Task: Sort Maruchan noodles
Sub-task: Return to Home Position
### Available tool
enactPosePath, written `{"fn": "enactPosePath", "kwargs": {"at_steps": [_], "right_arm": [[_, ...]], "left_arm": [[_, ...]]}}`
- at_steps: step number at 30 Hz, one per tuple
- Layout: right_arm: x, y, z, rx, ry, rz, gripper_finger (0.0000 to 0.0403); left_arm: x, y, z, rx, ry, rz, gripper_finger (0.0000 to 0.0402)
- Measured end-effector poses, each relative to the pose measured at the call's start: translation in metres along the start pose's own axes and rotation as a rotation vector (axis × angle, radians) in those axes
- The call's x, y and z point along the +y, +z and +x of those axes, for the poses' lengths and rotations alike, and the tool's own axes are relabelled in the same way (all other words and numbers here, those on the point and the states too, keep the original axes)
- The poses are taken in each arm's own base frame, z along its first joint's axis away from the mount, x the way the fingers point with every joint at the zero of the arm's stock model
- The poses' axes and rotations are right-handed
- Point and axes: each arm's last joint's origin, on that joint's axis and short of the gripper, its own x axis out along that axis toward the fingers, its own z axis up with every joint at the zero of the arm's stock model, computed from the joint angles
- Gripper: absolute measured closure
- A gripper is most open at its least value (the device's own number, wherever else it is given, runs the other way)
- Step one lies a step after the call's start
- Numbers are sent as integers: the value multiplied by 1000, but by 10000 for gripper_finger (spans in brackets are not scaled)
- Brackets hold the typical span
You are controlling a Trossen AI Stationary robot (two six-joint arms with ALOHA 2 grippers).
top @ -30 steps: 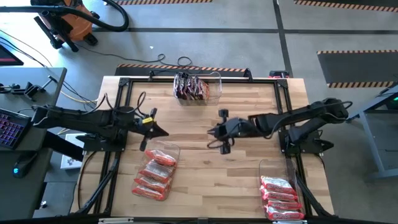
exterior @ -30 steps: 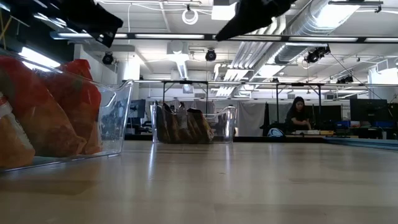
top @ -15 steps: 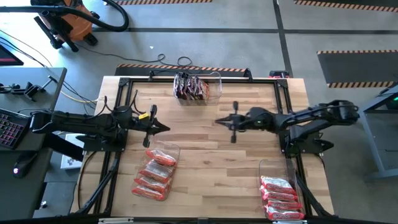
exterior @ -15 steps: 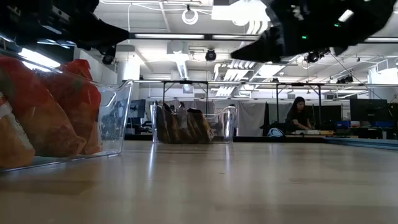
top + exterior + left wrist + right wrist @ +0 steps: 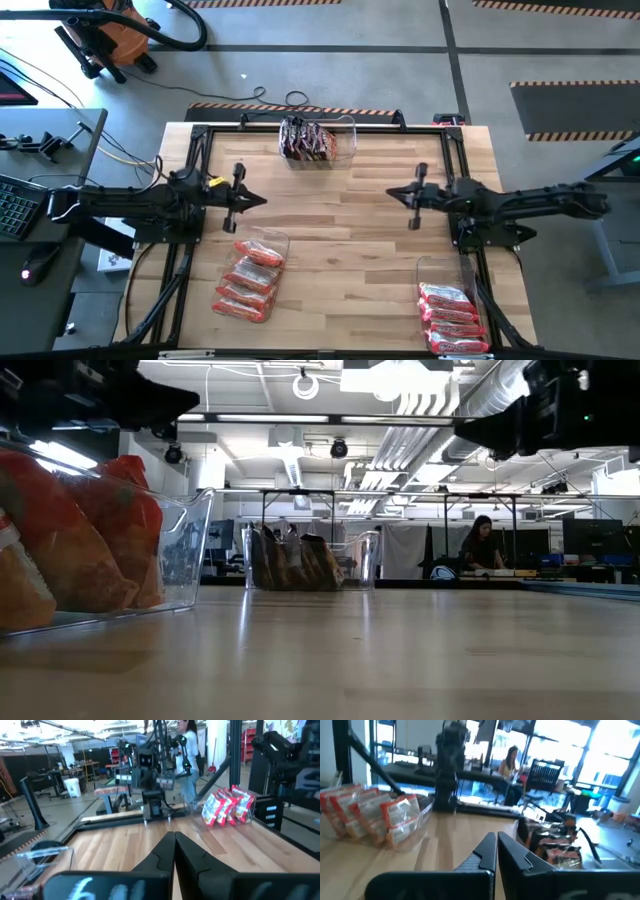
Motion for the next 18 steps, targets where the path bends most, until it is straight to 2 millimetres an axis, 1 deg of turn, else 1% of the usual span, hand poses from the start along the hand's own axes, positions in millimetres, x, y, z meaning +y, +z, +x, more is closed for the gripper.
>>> {"fn": "enactPosePath", "kwargs": {"at_steps": [4, 8, 13, 18], "right_arm": [[-1, -3, -16, -44, -13, 3, 403], [-3, -2, -28, -64, -19, -6, 403], [-7, 6, -43, -148, -63, -17, 403], [-8, 11, -57, -226, -49, -32, 403]], "left_arm": [[-4, -12, -8, -8, 2, -13, 401], [-7, -23, -16, -22, 6, -15, 401], [-11, -33, -27, -69, 31, -2, 401], [-12, -33, -35, -68, 40, -8, 402]]}}
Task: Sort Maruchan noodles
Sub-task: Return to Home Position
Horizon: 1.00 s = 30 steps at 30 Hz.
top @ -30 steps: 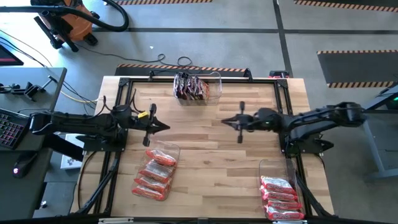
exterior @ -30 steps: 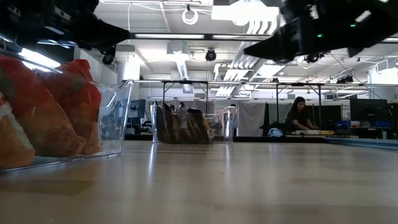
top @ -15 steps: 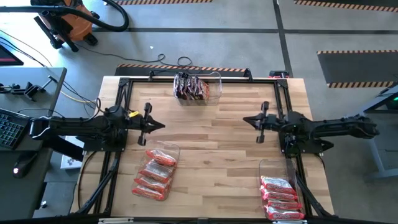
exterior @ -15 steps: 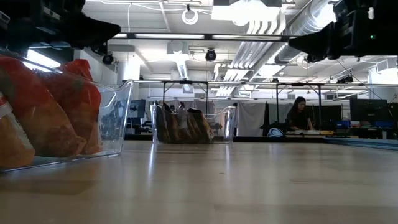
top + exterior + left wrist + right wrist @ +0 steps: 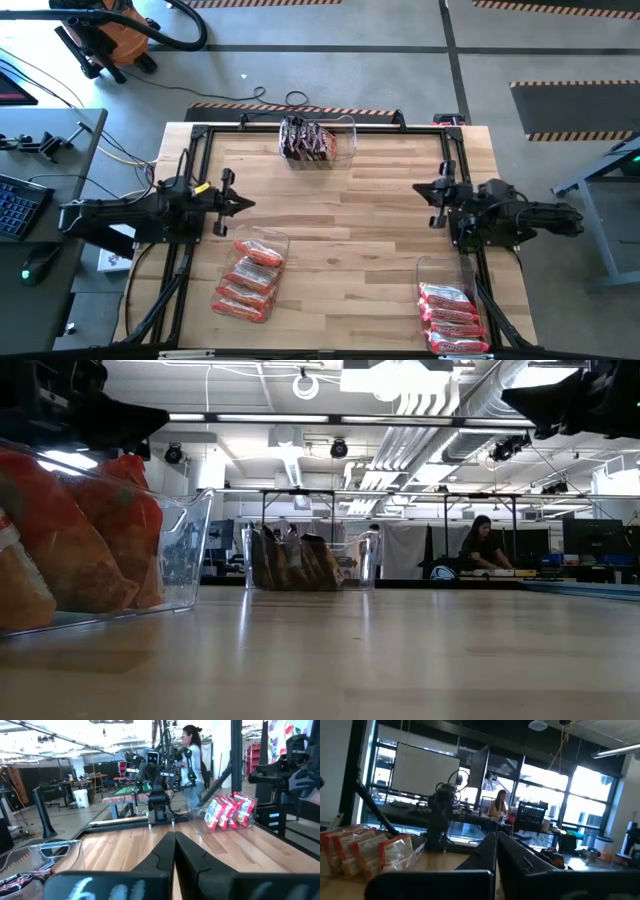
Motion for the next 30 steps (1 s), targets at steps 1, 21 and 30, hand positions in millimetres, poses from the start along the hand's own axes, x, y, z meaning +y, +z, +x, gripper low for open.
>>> {"fn": "enactPosePath", "kwargs": {"at_steps": [1, 21, 30], "right_arm": [[0, 0, 0, 3, 0, -1, 403], [-1, -15, -1, 178, -125, 1, 403], [-2, -16, -1, 197, -177, 48, 403]], "left_arm": [[0, 0, -2, -1, 0, 0, 402], [-5, -6, -14, 53, -49, -20, 401], [-3, -7, -13, 69, 9, -94, 401]]}}
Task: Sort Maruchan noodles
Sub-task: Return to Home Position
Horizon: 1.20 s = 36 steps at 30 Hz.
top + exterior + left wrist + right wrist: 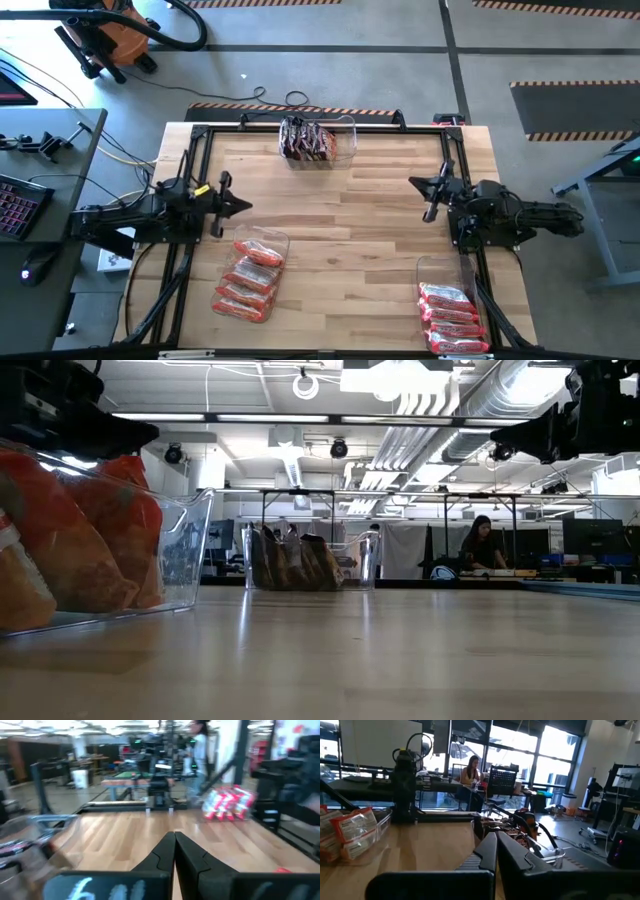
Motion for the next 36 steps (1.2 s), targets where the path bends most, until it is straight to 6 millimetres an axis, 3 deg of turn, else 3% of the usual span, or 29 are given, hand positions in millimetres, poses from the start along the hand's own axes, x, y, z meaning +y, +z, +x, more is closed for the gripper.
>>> {"fn": "enactPosePath", "kwargs": {"at_steps": [7, 29, 36], "right_arm": [[1, -6, 0, 59, 11, -20, 403], [2, -14, -1, 141, 27, -47, 402], [2, -14, -1, 143, 27, -38, 402]], "left_arm": [[4, -2, 0, 28, 124, -5, 401], [4, -3, 0, 27, 133, -30, 401], [4, -3, 0, 33, 134, 54, 401]]}}
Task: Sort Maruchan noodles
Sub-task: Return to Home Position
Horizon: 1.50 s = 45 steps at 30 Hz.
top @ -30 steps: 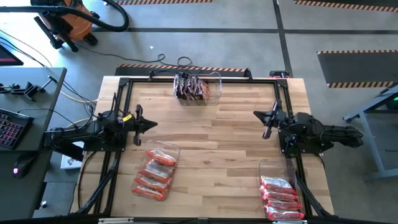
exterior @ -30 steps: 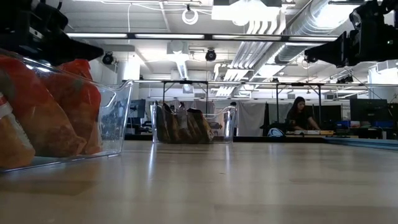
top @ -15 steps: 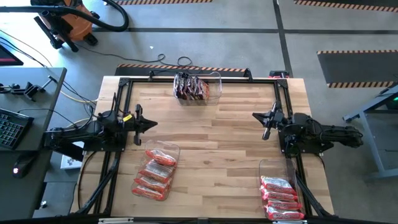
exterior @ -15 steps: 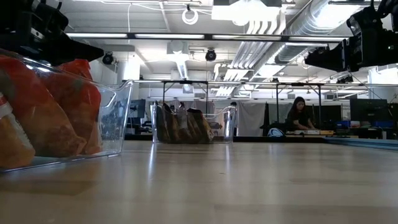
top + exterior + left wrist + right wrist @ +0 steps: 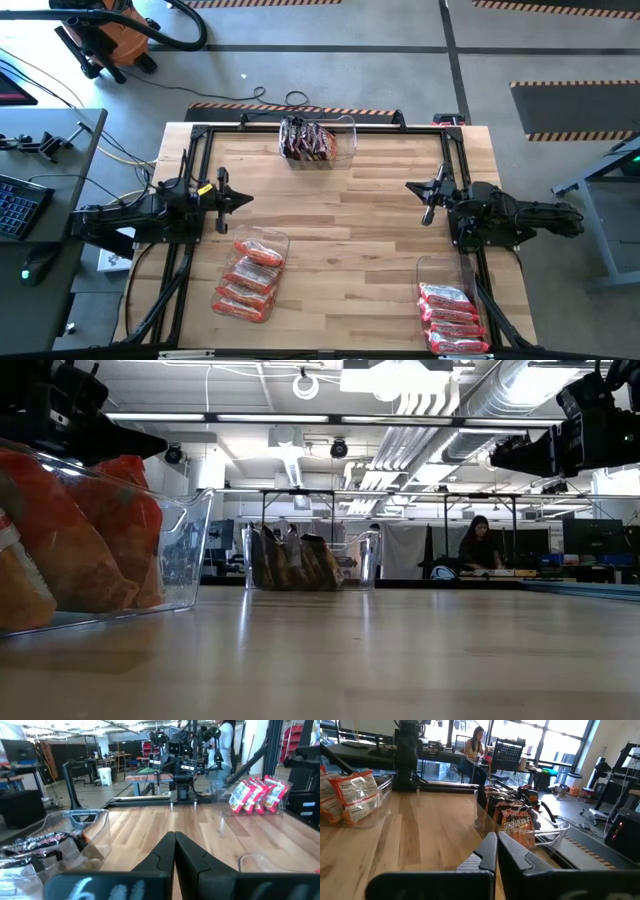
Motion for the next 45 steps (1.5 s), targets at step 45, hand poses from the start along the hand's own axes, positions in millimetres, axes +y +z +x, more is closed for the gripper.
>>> {"fn": "enactPosePath", "kwargs": {"at_steps": [45], "right_arm": [[0, 0, 0, 0, 0, -10, 402]], "left_arm": [[0, 0, 0, -1, -1, -32, 398]]}}
